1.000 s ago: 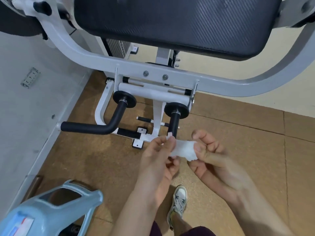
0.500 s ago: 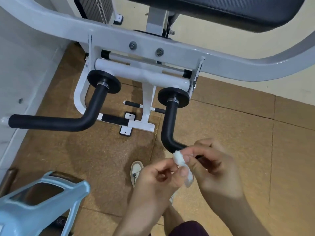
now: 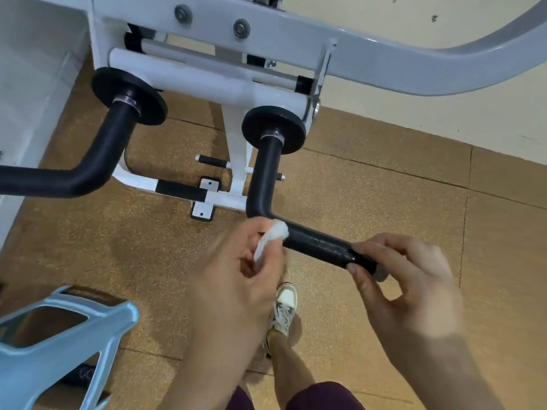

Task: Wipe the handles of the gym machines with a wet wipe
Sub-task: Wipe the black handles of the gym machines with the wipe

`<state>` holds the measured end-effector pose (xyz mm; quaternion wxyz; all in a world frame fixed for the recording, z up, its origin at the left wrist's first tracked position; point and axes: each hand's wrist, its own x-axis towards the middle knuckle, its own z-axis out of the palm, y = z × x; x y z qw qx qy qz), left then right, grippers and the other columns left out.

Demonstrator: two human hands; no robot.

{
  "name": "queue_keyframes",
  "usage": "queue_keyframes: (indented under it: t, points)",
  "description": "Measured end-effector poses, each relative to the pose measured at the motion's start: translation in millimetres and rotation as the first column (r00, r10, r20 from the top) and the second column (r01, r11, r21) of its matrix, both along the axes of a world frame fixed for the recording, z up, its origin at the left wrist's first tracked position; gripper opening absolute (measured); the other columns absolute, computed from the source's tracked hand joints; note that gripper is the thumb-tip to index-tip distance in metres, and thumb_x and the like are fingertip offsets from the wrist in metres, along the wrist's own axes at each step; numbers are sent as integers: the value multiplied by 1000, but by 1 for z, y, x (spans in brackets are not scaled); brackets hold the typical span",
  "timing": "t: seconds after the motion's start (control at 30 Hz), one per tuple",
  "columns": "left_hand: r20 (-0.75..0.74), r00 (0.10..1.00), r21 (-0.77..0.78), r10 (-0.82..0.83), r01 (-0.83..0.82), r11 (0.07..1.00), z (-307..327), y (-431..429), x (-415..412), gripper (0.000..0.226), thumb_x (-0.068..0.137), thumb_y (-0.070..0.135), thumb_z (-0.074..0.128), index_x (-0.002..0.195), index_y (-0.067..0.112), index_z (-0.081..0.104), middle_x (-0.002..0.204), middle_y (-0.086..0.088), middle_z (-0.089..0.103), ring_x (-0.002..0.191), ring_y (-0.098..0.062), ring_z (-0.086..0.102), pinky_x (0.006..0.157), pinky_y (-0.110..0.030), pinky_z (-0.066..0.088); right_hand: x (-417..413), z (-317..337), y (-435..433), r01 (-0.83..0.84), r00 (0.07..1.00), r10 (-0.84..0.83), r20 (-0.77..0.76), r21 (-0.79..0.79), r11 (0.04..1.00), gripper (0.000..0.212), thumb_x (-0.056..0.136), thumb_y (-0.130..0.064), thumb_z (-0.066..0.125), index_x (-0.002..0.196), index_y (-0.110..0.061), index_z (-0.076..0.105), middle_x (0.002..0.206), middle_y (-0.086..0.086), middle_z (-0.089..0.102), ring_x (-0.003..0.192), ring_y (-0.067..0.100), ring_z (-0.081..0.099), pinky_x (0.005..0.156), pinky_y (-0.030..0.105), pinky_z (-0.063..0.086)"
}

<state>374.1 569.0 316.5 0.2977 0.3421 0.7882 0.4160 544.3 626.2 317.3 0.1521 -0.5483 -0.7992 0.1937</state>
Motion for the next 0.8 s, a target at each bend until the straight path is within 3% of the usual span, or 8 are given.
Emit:
queue_keyframes:
  t: [0.07, 0.17, 0.23, 0.33, 0.43, 0.53, 0.67, 0.8]
  points:
    - [-175, 984, -20, -38, 35, 999, -5, 7, 4, 12, 85, 30, 62, 94, 32, 68, 69, 19, 50, 63, -5, 51, 52, -15, 36, 7, -1, 3, 7, 1000, -7, 5, -26, 1000, 21, 79, -25, 73, 100, -21, 73, 92, -9, 59, 86, 14, 47, 75, 20, 33]
    - [-245, 962, -21, -122, 121, 992, -12, 13, 20, 15, 87, 27, 59, 97, 29, 70, 75, 21, 49, 70, 0, 52, 57, -11, 38, 11, -1, 3, -1, 999, -3, -41, -94, 996, 28, 77, -19, 77, 104, -26, 70, 96, -11, 58, 85, 13, 49, 74, 25, 42]
    - [-270, 943, 17, -193, 206, 978, -13, 13, 39, 20, 89, 27, 58, 104, 24, 70, 83, 18, 58, 70, 1, 54, 61, -8, 40, 15, 0, 3, 34, 990, -58, -125, -183, 983, 41, 73, -10, 79, 108, -29, 68, 101, -13, 56, 86, 9, 52, 75, 19, 45]
    - [-293, 902, 68, -316, 349, 935, -10, 15, 70, 30, 93, 29, 50, 112, 15, 68, 90, 6, 66, 69, -8, 61, 57, -24, 51, 23, 1, 5, 68, 947, -164, -276, -324, 943, 51, 72, 4, 75, 110, -30, 66, 108, -15, 56, 93, 6, 59, 77, 14, 50]
    - [-362, 817, 37, -449, 493, 869, -5, 20, 83, 33, 92, 27, 48, 118, 13, 65, 88, 3, 67, 68, -13, 63, 54, -26, 50, 28, 3, 7, 21, 946, -127, -298, -333, 943, 52, 73, 11, 70, 109, -27, 68, 108, -12, 58, 95, 10, 61, 78, 20, 53]
    - [-445, 730, -54, -519, 557, 829, -5, 25, 66, 25, 88, 24, 57, 107, 17, 71, 73, 6, 64, 58, -11, 57, 47, -24, 47, 32, 4, 10, -37, 965, -42, -258, -291, 956, 47, 75, 2, 73, 113, -26, 67, 109, -12, 59, 93, 8, 61, 78, 23, 54]
    - [-444, 819, -109, -364, 353, 929, -6, 15, 40, 17, 90, 22, 58, 95, 19, 74, 70, 9, 63, 58, -6, 55, 54, -19, 46, 29, 6, 9, -72, 983, 33, -182, -213, 974, 29, 84, -29, 67, 112, -22, 69, 106, -14, 62, 95, 6, 60, 84, 32, 51]
    - [-415, 787, -64, -456, 474, 878, -6, 12, 65, 24, 85, 15, 51, 98, 12, 71, 76, 4, 63, 66, -11, 55, 58, -23, 45, 18, 7, 8, 5, 976, -46, -213, -190, 982, 24, 87, -37, 59, 104, -27, 72, 98, -15, 67, 96, 10, 60, 82, 25, 45]
